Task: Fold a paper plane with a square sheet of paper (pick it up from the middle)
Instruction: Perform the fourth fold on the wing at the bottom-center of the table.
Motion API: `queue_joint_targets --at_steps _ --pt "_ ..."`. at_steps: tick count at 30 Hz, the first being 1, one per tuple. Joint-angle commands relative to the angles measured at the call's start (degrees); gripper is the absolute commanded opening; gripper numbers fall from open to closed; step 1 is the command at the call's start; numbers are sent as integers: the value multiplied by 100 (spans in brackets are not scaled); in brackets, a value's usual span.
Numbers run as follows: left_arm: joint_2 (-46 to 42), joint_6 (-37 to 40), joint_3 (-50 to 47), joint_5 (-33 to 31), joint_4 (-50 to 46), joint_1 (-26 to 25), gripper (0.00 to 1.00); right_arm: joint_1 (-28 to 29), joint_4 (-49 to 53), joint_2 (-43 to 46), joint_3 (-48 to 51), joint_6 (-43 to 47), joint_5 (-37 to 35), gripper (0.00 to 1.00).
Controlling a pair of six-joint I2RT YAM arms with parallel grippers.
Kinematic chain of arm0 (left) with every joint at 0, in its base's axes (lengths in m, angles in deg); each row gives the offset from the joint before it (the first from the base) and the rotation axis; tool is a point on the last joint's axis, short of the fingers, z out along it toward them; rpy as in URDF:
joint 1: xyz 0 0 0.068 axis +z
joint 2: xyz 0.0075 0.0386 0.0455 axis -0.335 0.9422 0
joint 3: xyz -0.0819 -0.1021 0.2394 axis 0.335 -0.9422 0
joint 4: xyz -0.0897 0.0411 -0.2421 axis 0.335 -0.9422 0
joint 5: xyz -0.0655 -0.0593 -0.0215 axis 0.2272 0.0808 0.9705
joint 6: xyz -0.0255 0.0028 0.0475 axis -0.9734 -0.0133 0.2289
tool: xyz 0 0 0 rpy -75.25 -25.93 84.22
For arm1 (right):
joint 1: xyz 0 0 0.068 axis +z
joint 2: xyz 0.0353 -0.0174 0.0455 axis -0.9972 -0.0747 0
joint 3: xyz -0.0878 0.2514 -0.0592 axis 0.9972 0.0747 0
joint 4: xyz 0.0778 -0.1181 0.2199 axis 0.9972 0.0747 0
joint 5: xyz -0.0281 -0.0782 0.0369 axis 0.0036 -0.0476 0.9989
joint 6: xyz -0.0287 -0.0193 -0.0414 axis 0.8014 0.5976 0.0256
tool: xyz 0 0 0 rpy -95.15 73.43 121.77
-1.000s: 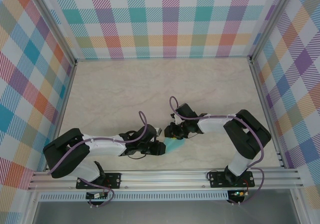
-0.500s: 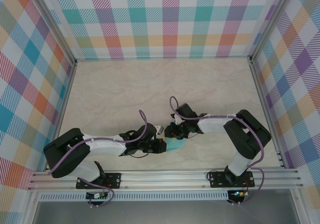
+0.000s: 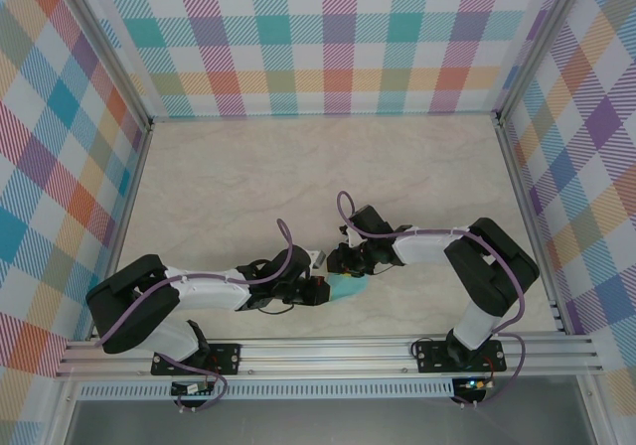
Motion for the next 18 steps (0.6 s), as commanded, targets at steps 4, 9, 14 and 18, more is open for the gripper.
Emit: queue_joint_targets --at_steps 4,9,14,18 --pt "145 528 -125 427 61 -131 0 40 578 -198 311 67 -355 31" --pt "142 694 -146 610 65 -237 0 38 557 -273 330 58 -397 31" --pt "-37 728 -221 528 -55 -252 4 40 518 -306 343 41 -382 31" --pt "-82 826 -186 440 -416 -251 9 41 527 -272 332 46 -373 31"
